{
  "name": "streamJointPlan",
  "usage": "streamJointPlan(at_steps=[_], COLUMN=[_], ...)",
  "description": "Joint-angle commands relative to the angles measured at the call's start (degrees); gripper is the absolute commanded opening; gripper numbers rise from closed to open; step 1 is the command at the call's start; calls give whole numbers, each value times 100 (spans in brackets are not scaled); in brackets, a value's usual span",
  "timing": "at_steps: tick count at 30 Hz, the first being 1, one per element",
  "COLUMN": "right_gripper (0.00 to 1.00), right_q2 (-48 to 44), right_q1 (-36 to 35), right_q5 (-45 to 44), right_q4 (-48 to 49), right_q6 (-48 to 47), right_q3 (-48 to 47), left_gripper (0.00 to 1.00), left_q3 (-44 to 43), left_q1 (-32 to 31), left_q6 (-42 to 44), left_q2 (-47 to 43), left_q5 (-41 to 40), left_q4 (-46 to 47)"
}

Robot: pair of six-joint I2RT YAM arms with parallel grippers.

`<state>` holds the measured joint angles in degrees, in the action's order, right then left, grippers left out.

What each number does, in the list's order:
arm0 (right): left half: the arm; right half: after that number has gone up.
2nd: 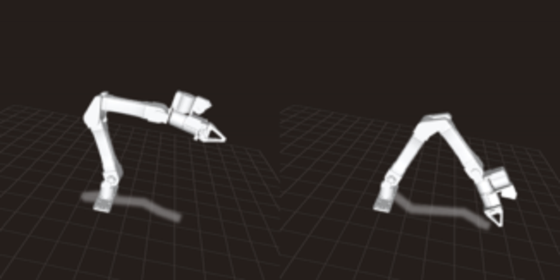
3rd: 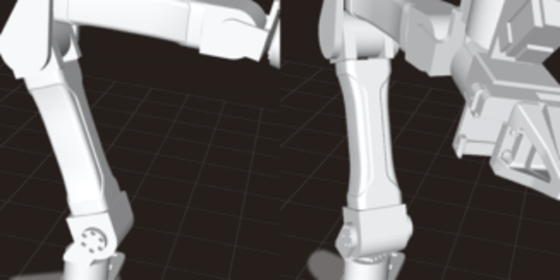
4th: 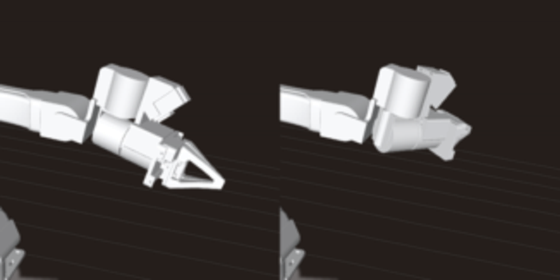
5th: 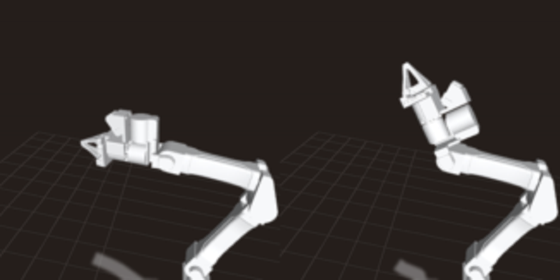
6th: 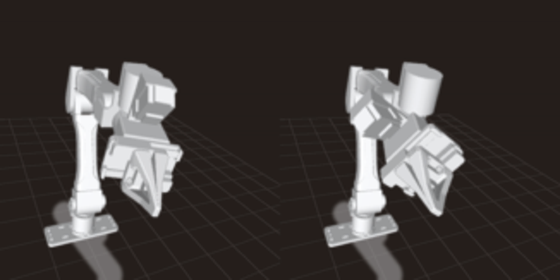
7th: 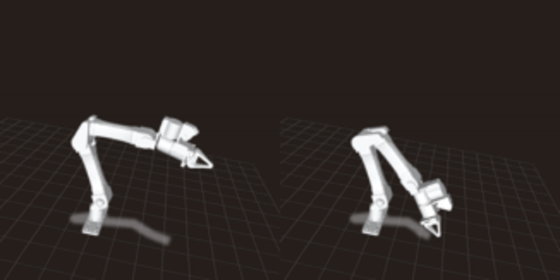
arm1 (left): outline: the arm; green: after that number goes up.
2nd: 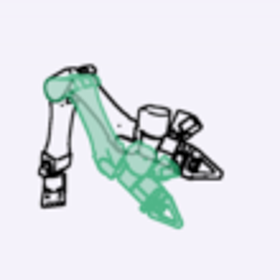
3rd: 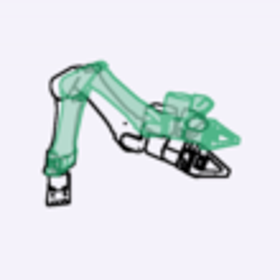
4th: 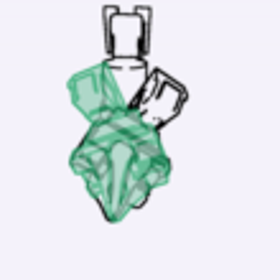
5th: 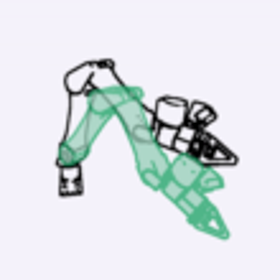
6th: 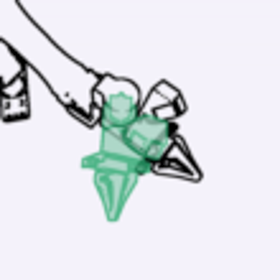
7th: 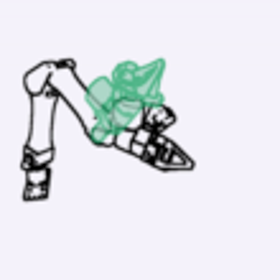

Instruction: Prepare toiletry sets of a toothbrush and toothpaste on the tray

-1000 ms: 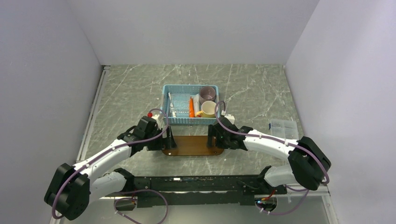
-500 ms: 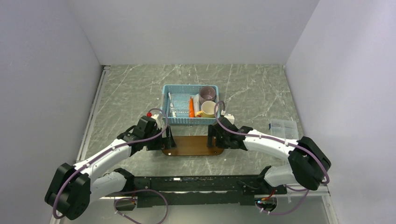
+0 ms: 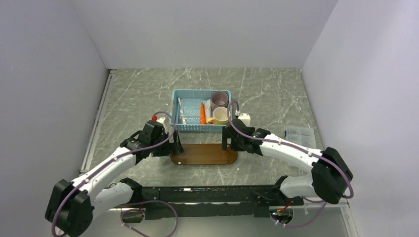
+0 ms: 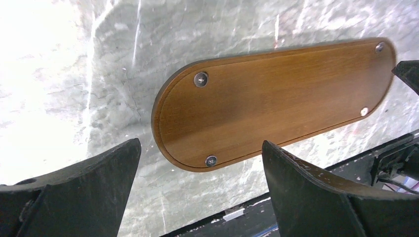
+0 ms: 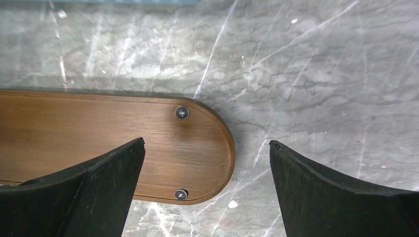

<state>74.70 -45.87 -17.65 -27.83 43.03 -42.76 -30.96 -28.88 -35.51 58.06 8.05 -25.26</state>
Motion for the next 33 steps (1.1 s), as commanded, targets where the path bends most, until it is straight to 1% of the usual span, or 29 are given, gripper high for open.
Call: streamJointPlan(at_steps=[1,7,13,18,21,25,29,33], right_gripper=[99,99,96,93,90,85,79,73], right_q2=[-395,-447,-332,95,454,915,1439,1827], right_q1=[33,50,68,123,215,346,379,452], right_q5=[-491,-616,-632,-599,-479,-153,-166,-182], right_q4=[-372,-609,-713,-778,-750,-623,-724,-718], right_q6=[-394,-837,-1320,-1578,-1539,-1461,-1413,-1281], right_q3=[-535,-1046,-1718,-2451,-2818,-3281,-3793,-4116], left_gripper=[99,99,99,99,99,99,99,99], left_q3=[-549,-1156,-1756,-2377,-2612,-2557,-2310,-1975], left_q1=[25,25,23,28,27,28,23,23], left_q6=[173,496,948,1365,1592,1865,2125,2267], left_q2=[-498,-949,-1319,-1539,-1680,-1978,-2301,-2500], left_q5=[-449,-997,-1312,-1551,-1718,-1715,-1542,-1701], left_q4=[-481,-1277,-1804,-2217,-2398,-2339,-2196,-2074])
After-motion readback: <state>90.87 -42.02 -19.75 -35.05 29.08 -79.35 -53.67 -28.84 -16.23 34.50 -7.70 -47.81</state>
